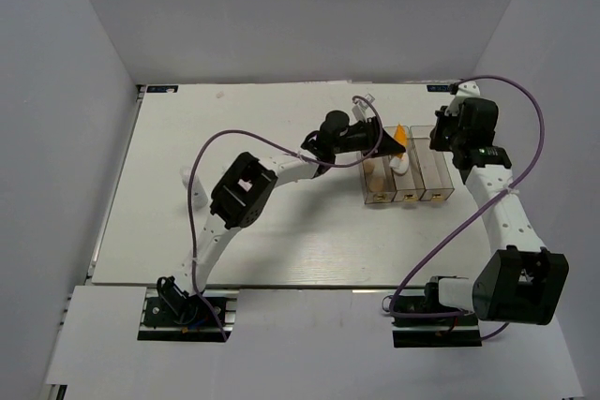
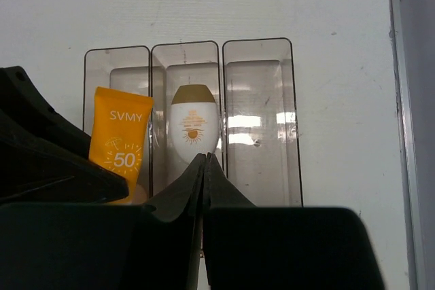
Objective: Organize the makeup
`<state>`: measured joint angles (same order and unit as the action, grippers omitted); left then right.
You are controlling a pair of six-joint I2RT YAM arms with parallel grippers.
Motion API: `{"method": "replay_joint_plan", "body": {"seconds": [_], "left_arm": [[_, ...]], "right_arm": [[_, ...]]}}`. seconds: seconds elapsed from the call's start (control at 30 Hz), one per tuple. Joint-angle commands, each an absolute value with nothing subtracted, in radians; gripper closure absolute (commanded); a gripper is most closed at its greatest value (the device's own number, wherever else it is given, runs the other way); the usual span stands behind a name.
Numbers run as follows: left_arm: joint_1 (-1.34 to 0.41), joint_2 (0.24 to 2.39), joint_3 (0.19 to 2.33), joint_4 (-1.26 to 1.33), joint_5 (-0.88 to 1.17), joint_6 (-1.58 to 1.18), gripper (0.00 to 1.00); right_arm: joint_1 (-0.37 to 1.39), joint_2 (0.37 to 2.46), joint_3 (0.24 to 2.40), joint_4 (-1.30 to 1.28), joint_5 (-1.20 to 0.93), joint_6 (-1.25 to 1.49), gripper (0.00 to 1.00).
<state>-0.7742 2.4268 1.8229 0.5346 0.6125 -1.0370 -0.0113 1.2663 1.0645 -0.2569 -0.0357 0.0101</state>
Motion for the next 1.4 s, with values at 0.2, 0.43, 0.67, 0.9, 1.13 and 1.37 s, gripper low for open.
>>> {"method": "replay_joint_plan", "body": {"seconds": [0.2, 0.43, 0.67, 0.9, 1.13, 1.37], "left_arm": [[-0.842, 2.445, 1.897, 0.595, 0.393, -1.008, 0.65], [-0.862, 2.488, 1.99, 0.424, 0.333, -0.939, 0.5], [-0.862, 2.479, 2.0, 0.35, 0.307, -0.911, 0.43], [-0.862, 2.422, 1.965, 0.348, 0.281, -0.893, 0.44], [-0.815, 2.2, 1.866, 0.278, 0.253, -0.789, 0.62], [-0.683, 1.73, 1.433, 0.089, 0.221, -0.752, 0.91]], "right_arm": [[-0.046, 1.209, 1.034, -0.215, -0.061, 0.038, 1.0], [-0.057, 1.203, 1.046, -0.207, -0.063, 0.032, 1.0], [-0.063, 1.201, 1.04, -0.21, -0.08, 0.041, 1.0], [-0.063, 1.198, 1.04, -0.212, -0.087, 0.028, 1.0], [-0.066, 1.198, 1.052, -0.277, -0.538, -0.151, 0.58], [-0.031, 1.241, 1.072, -0.344, -0.914, -0.314, 0.33]]}}
